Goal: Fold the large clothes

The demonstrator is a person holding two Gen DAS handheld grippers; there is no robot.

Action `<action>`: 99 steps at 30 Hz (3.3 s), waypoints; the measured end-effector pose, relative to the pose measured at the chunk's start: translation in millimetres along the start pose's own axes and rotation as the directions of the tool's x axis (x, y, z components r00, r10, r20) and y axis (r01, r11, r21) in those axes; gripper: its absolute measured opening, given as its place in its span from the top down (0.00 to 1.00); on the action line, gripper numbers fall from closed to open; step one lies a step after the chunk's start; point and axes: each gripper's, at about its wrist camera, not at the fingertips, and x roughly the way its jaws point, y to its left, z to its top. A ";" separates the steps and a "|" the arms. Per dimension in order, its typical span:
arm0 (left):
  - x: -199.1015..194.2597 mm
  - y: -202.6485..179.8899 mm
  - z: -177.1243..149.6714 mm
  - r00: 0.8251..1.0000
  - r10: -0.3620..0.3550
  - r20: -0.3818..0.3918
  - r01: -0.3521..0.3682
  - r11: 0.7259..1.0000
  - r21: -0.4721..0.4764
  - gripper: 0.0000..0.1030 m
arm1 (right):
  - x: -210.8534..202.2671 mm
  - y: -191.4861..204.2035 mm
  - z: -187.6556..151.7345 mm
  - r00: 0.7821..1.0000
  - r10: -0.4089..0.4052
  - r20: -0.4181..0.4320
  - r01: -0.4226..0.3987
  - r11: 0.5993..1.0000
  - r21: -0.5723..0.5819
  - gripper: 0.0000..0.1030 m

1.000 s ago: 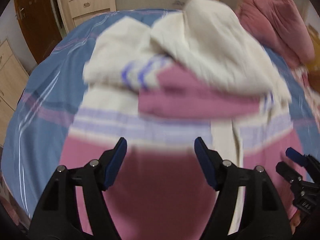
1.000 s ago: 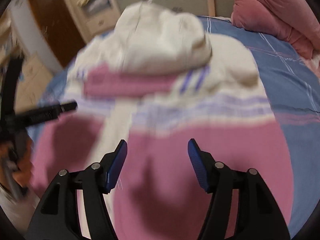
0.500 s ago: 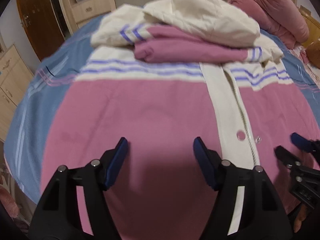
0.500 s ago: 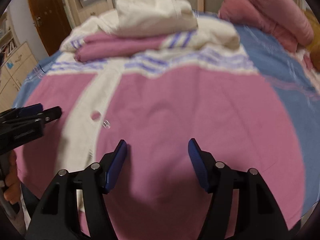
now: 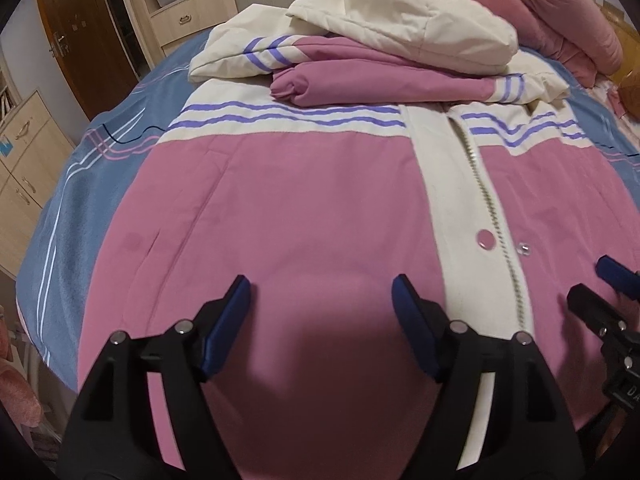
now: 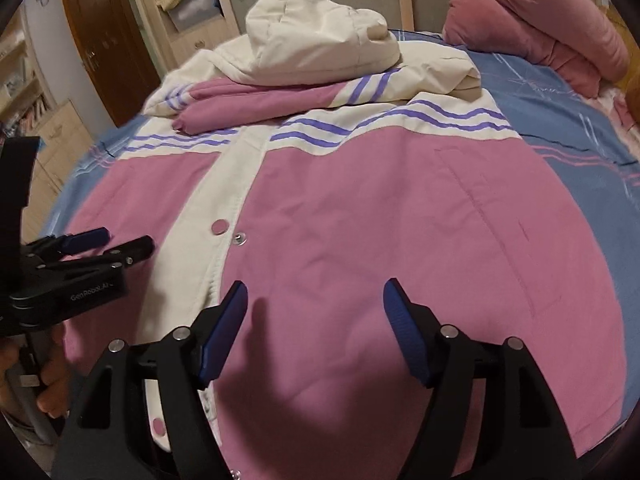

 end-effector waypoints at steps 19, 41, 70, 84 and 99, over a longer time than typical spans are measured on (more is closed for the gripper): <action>-3.3 50.4 -24.9 0.999 -0.015 -0.030 0.012 0.995 -0.098 0.20 | 58.0 28.1 30.1 0.716 0.694 -0.071 -0.627 0.685 0.372 0.27; -6.6 57.6 -36.0 0.999 -0.027 -0.031 0.023 0.992 -0.124 0.20 | 69.4 34.9 50.5 0.774 0.629 -0.065 -0.562 0.732 0.385 0.38; -39.8 66.3 -30.3 0.998 -0.067 0.005 0.068 0.992 -0.104 0.13 | 8.8 22.5 38.3 0.943 0.331 0.026 -0.332 0.936 0.116 0.57; -28.1 75.7 -6.8 0.998 -0.062 -0.005 0.060 0.990 -0.129 0.13 | 3.4 18.7 166.0 0.969 0.198 0.148 -0.205 0.978 0.029 0.57; -2.5 102.8 107.1 0.999 0.038 0.028 -0.034 0.990 -0.138 0.11 | 210.5 69.5 328.6 0.994 -0.061 -0.091 0.043 0.981 -0.189 0.58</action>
